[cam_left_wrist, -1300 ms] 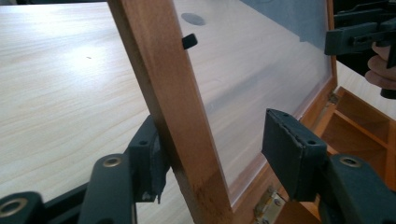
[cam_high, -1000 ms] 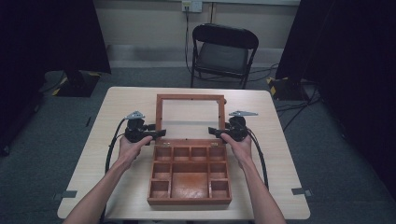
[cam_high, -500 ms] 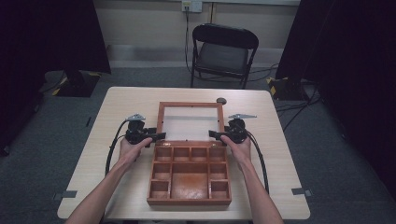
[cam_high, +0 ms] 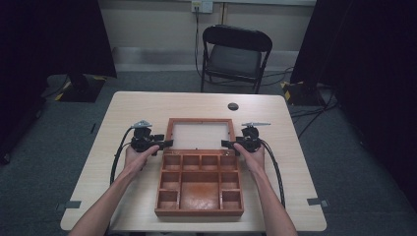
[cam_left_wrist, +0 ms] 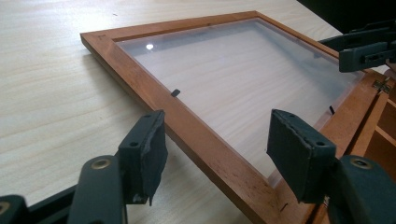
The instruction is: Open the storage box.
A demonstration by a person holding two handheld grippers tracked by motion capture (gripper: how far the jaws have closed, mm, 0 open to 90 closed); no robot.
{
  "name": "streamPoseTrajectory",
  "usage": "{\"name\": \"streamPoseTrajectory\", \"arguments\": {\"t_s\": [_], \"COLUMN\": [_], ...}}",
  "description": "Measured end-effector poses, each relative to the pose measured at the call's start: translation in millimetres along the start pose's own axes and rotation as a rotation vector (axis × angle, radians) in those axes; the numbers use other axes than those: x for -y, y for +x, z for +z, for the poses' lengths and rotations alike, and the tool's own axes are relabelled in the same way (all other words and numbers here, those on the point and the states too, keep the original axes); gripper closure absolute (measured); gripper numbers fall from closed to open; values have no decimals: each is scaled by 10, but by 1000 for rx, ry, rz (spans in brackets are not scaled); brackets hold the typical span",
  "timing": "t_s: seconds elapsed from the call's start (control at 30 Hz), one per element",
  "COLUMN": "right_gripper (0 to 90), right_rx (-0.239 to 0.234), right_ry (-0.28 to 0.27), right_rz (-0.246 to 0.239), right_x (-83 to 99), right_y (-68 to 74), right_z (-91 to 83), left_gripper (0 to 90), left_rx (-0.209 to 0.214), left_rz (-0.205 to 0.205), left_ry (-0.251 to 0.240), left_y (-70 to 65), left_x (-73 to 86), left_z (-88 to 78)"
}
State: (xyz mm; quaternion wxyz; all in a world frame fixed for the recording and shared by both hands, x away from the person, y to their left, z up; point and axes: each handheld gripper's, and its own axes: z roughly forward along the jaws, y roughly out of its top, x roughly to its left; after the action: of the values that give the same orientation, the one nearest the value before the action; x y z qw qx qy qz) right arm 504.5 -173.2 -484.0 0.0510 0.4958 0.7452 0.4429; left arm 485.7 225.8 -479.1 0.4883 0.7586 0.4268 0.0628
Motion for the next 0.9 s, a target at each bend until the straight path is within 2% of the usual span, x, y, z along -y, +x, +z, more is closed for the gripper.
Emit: {"name": "streamPoseTrajectory", "arguments": {"t_s": [0.1, 0.13, 0.37, 0.4, 0.43, 0.47, 0.5, 0.53, 0.57, 0.63, 0.67, 0.7, 0.73, 0.77, 0.8, 0.83, 0.9], "right_gripper": [163, 170, 169, 170, 170, 164, 164, 161, 161, 154, 154, 154, 153, 153, 153, 153, 152], "right_rx": [8, 12, 24, 38, 38, 50, 50, 62, 62, 74, 82, 82, 100, 100, 111, 111, 119], "right_ry": [-9, -29, -30, -41, -41, -39, -39, -41, -41, -36, -40, -40, -35, -35, -27, -27, -23], "right_rz": [8, 16, 0, -15, -15, -20, -20, -28, -28, -32, -39, -39, -52, -52, -55, -55, -47], "right_x": [1, 20, 87, 101, 101, 121, 121, 154, 154, 189, 228, 228, 269, 269, 323, 323, 384], "right_y": [-20, -36, -56, -50, -50, -53, -53, -63, -63, -77, -85, -85, -92, -92, -103, -103, -123], "right_z": [-32, -75, -240, -335, -335, -437, -437, -547, -547, -655, -762, -762, -864, -864, -959, -959, -1053], "left_gripper": [363, 341, 279, 250, 250, 241, 241, 234, 234, 232, 231, 231, 231, 231, 231, 231, 230], "left_rx": [-2, -2, -50, -55, -58, -67, -80, -88, -91, -101, -96, -105, -119, -136, -172, -172, -189], "left_rz": [4, 6, 28, 29, 29, 33, 37, 40, 38, 33, 29, 26, 19, 24, 29, 29, 40], "left_ry": [-5, -8, 6, 12, 19, 27, 34, 39, 43, 47, 46, 43, 49, 56, 84, 84, 127], "left_y": [-7, -15, -37, -38, -35, -31, -29, -26, -20, 0, 12, 20, 26, 36, 50, 50, 49], "left_x": [-4, -2, 20, 28, 42, 62, 86, 111, 135, 178, 197, 217, 235, 255, 308, 308, 369], "left_z": [-35, -49, -227, -254, -284, -316, -348, -381, -413, -482, -521, -556, -586, -618, -666, -666, -702]}}
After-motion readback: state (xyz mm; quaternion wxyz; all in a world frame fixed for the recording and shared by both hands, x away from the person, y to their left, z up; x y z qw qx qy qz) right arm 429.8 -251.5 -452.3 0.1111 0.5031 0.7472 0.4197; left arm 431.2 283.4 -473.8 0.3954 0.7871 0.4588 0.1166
